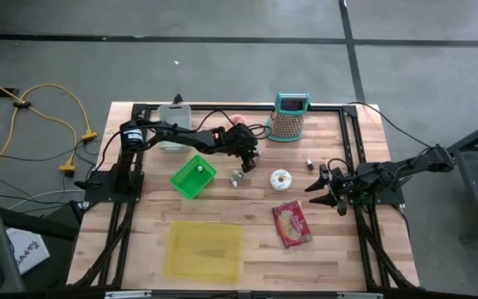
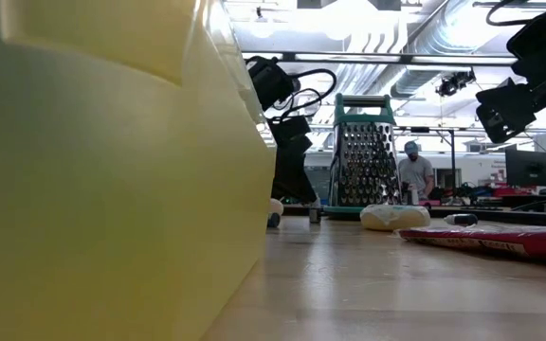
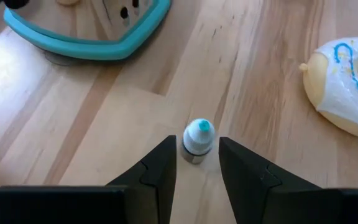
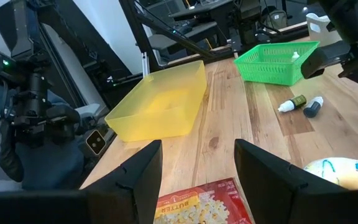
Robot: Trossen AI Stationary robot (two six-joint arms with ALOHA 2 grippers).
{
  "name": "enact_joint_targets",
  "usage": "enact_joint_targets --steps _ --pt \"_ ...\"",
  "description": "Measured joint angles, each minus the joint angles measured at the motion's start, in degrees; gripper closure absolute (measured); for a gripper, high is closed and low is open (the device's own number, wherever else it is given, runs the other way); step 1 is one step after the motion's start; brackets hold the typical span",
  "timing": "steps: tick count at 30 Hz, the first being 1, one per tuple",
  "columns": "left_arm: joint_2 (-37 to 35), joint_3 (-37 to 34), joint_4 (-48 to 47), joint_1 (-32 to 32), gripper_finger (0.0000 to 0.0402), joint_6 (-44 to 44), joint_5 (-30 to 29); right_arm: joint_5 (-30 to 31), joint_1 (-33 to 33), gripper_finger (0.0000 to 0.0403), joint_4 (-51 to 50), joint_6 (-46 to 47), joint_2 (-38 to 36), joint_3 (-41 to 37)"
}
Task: Pick & Place Food Item
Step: Put the blue bottle into the green basket
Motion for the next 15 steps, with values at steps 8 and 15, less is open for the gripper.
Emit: enact_joint_targets --steps 8,15 --pt "1.93 0.49 2.55 0.57 0.0285 -0.23 0.50 0.00 0.00 0.0215 0.00 0.02 0.02 0.00" --pt "2.50 0.51 3.67 0.58 0.0285 -0.39 1.70 0.00 0.00 0.0215 0.12 0.01 0.02 -0.01"
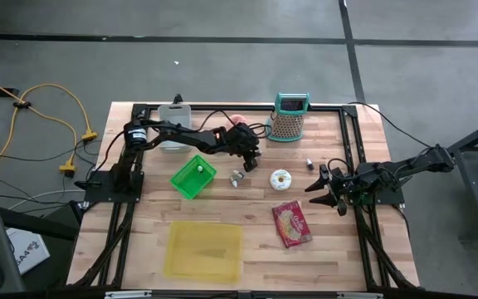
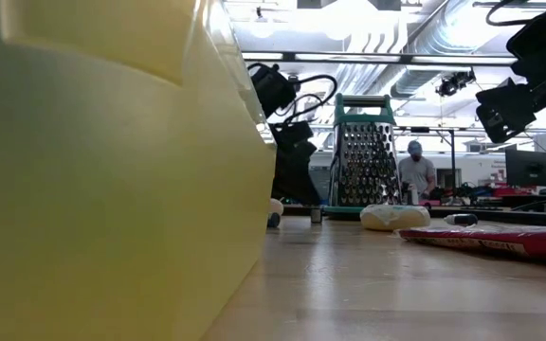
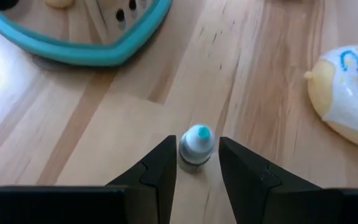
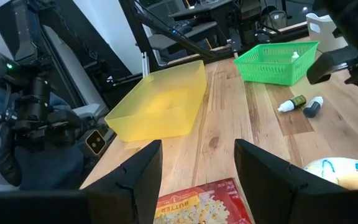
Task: Pick & Place Food Item
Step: Put the blue bottle into the green basket
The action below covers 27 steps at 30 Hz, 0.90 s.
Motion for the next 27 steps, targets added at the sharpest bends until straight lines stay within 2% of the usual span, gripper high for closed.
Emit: enact_joint_targets --steps 14,27 --pt "0.39 -0.01 1.90 0.00 0.0287 0.39 0.57 0.00 0.00 0.0215 0.06 0.01 0.00 0.01" --pt "0.39 -0.01 1.95 0.00 0.0324 0.59 0.37 0.00 0.00 0.0215 0.06 0.01 0.00 0.01"
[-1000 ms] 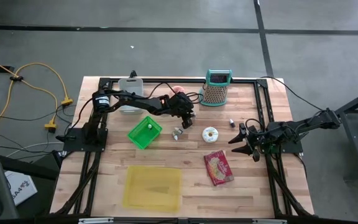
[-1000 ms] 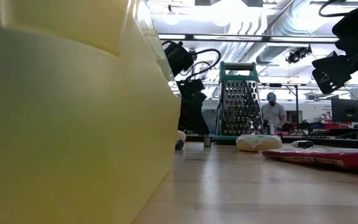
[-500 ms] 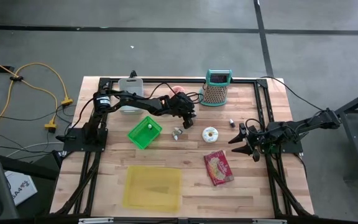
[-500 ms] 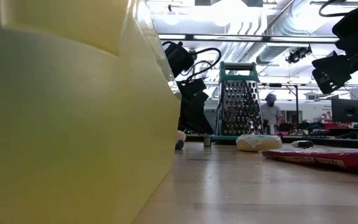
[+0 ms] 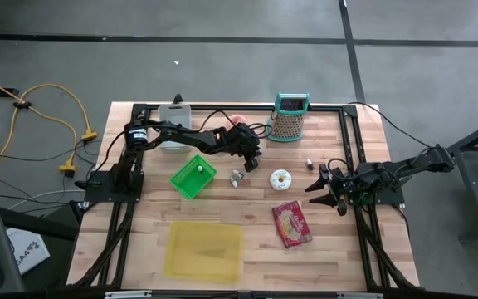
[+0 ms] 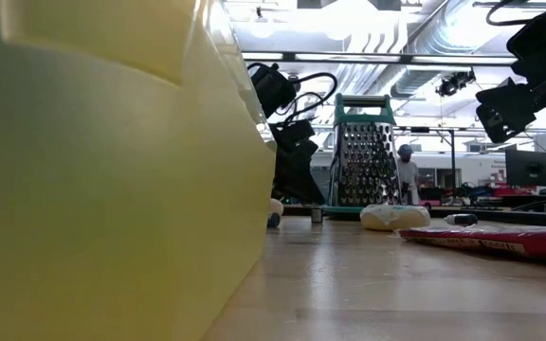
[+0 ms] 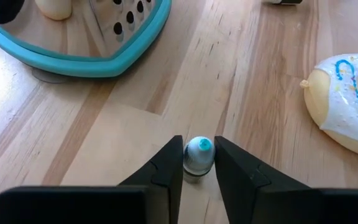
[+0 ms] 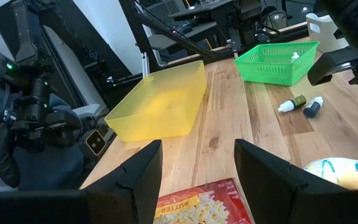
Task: Pick & Place Food Item
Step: Put the blue bottle into the green basket
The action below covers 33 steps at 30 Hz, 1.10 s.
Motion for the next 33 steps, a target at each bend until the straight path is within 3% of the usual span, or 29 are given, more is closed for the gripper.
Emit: enact_joint_targets --steps 20,33 --pt "-0.32 -0.04 -0.13 -0.29 0.0344 0.76 -0.17 0.00 0.00 0.0215 0.00 -0.01 0.00 -0.01" --pt "-7.81 -0.04 -6.95 -3.01 0.0345 4.54 -0.86 -0.02 0.00 0.0215 -0.09 0.01 0.00 0.00"
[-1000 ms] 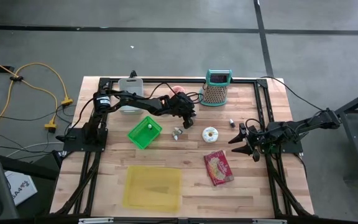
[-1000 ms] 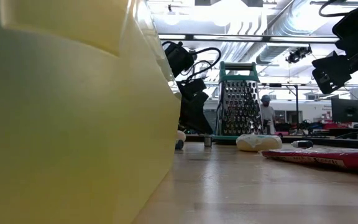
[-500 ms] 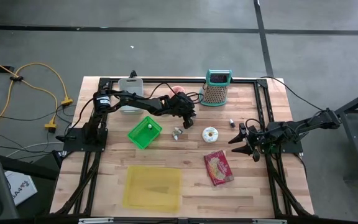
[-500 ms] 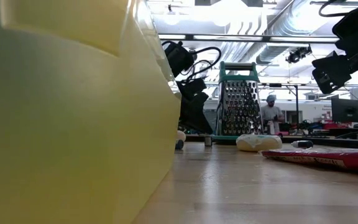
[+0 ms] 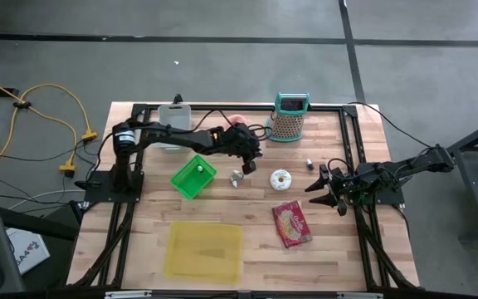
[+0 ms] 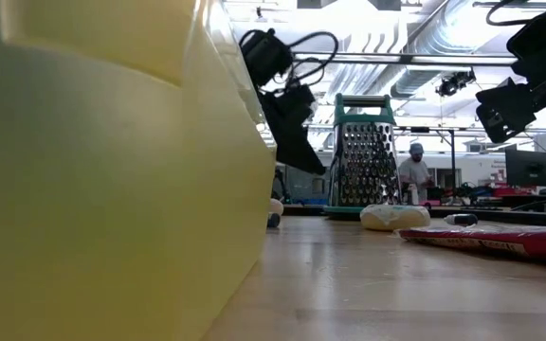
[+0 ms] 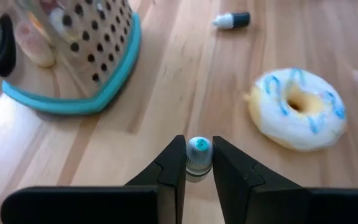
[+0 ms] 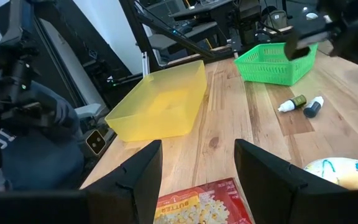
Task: Pick & Place Food Item
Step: Put the blue bottle into the green basket
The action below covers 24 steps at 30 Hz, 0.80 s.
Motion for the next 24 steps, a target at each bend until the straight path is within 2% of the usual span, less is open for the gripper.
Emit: enact_joint_targets --steps 13,17,24 --pt "-5.20 -3.87 -1.22 -1.22 0.0345 1.29 3.18 0.00 0.00 0.0215 -0.07 -0.02 0.00 -0.01" --pt "-8.80 -7.76 -0.80 -1.76 0.0345 1.07 2.57 -0.02 0.00 0.0215 -0.07 -0.02 0.11 0.00" --pt "-18.05 -18.09 2.09 -3.25 0.0345 -1.68 -2.36 0.02 0.00 0.0215 -0.09 0.00 0.29 0.00"
